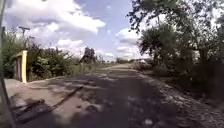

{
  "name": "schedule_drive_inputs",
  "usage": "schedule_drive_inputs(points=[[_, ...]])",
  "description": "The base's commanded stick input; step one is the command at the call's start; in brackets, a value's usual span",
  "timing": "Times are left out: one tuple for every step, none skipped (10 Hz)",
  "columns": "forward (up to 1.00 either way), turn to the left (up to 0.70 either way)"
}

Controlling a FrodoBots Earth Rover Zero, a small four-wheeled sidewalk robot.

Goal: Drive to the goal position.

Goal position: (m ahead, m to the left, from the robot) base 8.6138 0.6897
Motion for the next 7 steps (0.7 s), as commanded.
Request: schedule_drive_inputs(points=[[0.7, -0.09], [0.7, 0.0], [0.7, 0.0], [0.7, 0.0], [0.7, 0.0], [0.7, 0.0], [0.7, 0.0]])
